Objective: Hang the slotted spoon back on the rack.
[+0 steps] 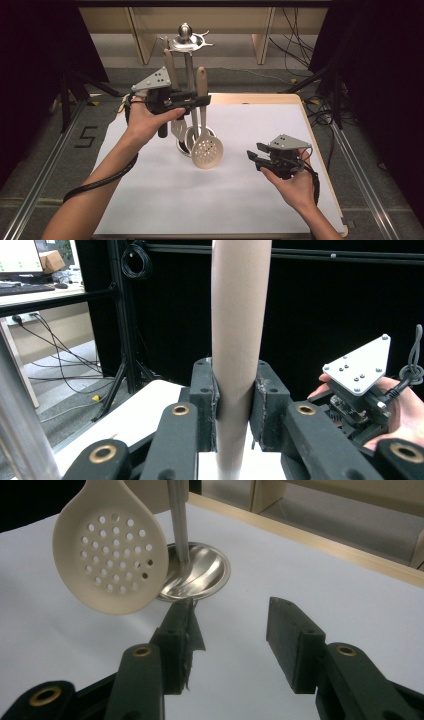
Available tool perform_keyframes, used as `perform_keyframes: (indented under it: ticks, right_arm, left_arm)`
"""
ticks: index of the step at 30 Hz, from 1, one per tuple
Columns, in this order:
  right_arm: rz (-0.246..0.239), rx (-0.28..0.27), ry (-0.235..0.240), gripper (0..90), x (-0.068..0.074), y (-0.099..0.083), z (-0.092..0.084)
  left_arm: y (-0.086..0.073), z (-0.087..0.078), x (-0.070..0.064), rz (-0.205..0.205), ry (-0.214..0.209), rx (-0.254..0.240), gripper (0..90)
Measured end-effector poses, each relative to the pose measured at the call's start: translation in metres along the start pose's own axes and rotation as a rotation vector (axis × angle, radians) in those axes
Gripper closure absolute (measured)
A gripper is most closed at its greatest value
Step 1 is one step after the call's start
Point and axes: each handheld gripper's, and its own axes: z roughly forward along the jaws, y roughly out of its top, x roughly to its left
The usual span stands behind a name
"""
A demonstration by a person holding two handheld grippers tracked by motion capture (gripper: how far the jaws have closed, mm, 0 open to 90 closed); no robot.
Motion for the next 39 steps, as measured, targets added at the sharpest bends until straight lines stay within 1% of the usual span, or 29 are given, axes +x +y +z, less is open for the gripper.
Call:
perform_keyframes:
  ticks: [1, 2, 3, 4, 6, 10, 11, 12, 14, 15, 16, 17, 20, 22, 24, 28, 33, 34, 35, 38, 39]
  right_arm:
    - [0.008, 0.005, 0.005, 54.8, 0.0, 0.0, 0.0]
    - [0.002, -0.001, -0.003, 54.8, -0.001, 0.0, 0.0]
    - [0.008, 0.0, -0.004, 54.8, -0.001, 0.0, -0.001]
    - [0.006, -0.011, -0.009, 54.8, -0.001, 0.0, 0.0]
    - [0.002, -0.012, -0.008, 54.8, -0.001, 0.0, 0.0]
    - [0.009, -0.011, -0.008, 54.8, -0.001, 0.0, 0.0]
    - [0.014, -0.021, -0.01, 54.8, -0.001, -0.001, 0.001]
    - [0.008, -0.009, -0.006, 54.8, -0.001, 0.0, 0.0]
    - [0.008, -0.012, -0.008, 54.8, -0.001, 0.0, 0.001]
    - [0.017, -0.011, -0.009, 54.8, 0.0, 0.0, 0.001]
    - [0.036, 0.0, 0.001, 54.8, 0.001, 0.0, 0.0]
    - [0.002, -0.004, -0.004, 54.8, -0.001, 0.0, 0.001]
    - [-0.023, -0.004, 0.002, 54.8, -0.003, 0.0, 0.002]
    - [-0.014, -0.003, 0.001, 54.8, -0.003, 0.0, 0.002]
    - [-0.013, -0.014, -0.003, 54.8, -0.002, 0.0, 0.002]
    - [-0.014, -0.004, 0.001, 54.8, -0.003, 0.0, 0.001]
    - [-0.023, -0.011, -0.012, 54.8, -0.003, 0.0, 0.002]
    - [0.013, -0.007, -0.008, 54.8, -0.001, 0.0, 0.002]
    - [0.013, -0.014, -0.009, 54.8, -0.001, 0.0, 0.002]
    - [0.004, -0.014, -0.008, 54.8, -0.002, 0.0, 0.002]
    - [-0.023, -0.015, -0.013, 54.8, -0.004, 0.0, 0.002]
  left_arm:
    - [0.001, 0.0, 0.001, 0.001, 0.0, -0.001, 74.5]
    - [0.001, 0.0, 0.001, 0.001, 0.0, 0.001, 74.4]
    - [0.002, 0.0, 0.002, 0.002, 0.001, 0.002, 74.4]
    - [0.003, 0.0, 0.002, 0.0, 0.0, 0.002, 74.5]
    - [0.004, -0.001, 0.004, 0.004, 0.0, 0.001, 74.4]
    - [0.007, -0.002, 0.008, -0.002, 0.005, 0.001, 74.5]
    - [0.008, -0.003, 0.009, -0.002, 0.005, -0.001, 74.5]
    - [0.008, -0.003, 0.01, -0.002, 0.008, -0.001, 74.4]
    - [0.01, -0.004, 0.013, -0.004, 0.008, -0.002, 74.5]
    - [0.01, -0.005, 0.014, -0.007, 0.01, -0.003, 74.4]
    - [0.011, -0.005, 0.015, -0.008, 0.011, -0.003, 74.5]
    - [0.012, -0.005, 0.016, -0.009, 0.011, -0.006, 74.5]
    - [0.014, -0.005, 0.017, -0.01, 0.01, -0.006, 74.5]
    - [0.015, -0.005, 0.018, -0.011, 0.009, -0.009, 74.4]
    - [0.016, -0.005, 0.019, -0.013, 0.013, -0.01, 74.4]
    - [0.017, -0.006, 0.023, -0.018, 0.017, -0.01, 74.4]
    - [0.017, -0.005, 0.027, -0.027, 0.024, -0.004, 74.5]
    - [0.017, -0.005, 0.028, -0.026, 0.024, -0.002, 74.4]
    - [0.017, -0.005, 0.028, -0.028, 0.024, -0.002, 74.4]
    - [0.016, -0.006, 0.03, -0.034, 0.025, -0.004, 74.4]
    - [0.016, -0.006, 0.031, -0.04, 0.025, -0.006, 74.4]
